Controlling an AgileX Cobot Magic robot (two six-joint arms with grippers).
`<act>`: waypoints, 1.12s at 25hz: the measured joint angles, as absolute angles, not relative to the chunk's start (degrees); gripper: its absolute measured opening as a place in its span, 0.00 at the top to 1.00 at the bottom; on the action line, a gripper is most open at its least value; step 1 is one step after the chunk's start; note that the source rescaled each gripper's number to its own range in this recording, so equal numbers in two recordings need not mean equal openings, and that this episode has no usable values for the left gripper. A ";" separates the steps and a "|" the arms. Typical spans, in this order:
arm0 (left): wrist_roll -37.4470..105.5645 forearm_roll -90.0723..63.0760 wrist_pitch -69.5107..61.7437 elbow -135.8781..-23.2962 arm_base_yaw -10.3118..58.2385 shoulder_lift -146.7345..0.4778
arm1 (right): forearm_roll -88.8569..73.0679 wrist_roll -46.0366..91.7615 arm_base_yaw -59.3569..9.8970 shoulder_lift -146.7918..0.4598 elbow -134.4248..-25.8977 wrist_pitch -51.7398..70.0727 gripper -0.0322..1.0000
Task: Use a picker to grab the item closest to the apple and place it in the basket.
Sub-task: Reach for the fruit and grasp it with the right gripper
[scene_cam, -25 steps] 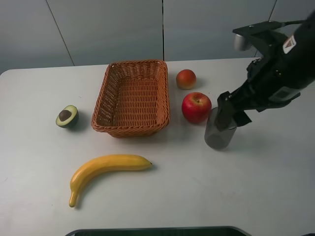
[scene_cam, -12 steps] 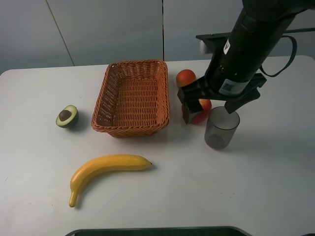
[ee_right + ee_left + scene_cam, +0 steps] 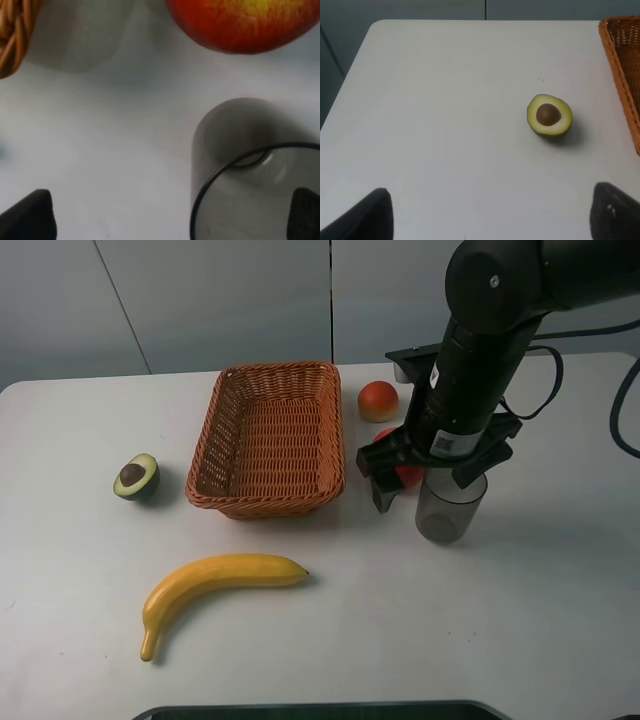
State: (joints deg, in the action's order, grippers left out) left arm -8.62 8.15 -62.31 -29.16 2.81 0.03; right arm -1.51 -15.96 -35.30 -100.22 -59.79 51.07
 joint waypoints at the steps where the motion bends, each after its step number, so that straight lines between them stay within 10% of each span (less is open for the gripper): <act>1: -8.62 8.15 -62.31 -29.16 2.81 0.03 | -1.11 -16.08 -35.30 -100.48 -59.79 50.79 0.00; 23: -8.72 8.15 -62.31 -29.16 2.81 0.03 | -0.49 -20.07 -35.30 -108.13 -60.05 45.47 0.01; 28: -8.72 8.15 -62.31 -29.16 2.81 0.03 | -0.49 -20.43 -35.30 -108.52 -60.05 45.47 0.50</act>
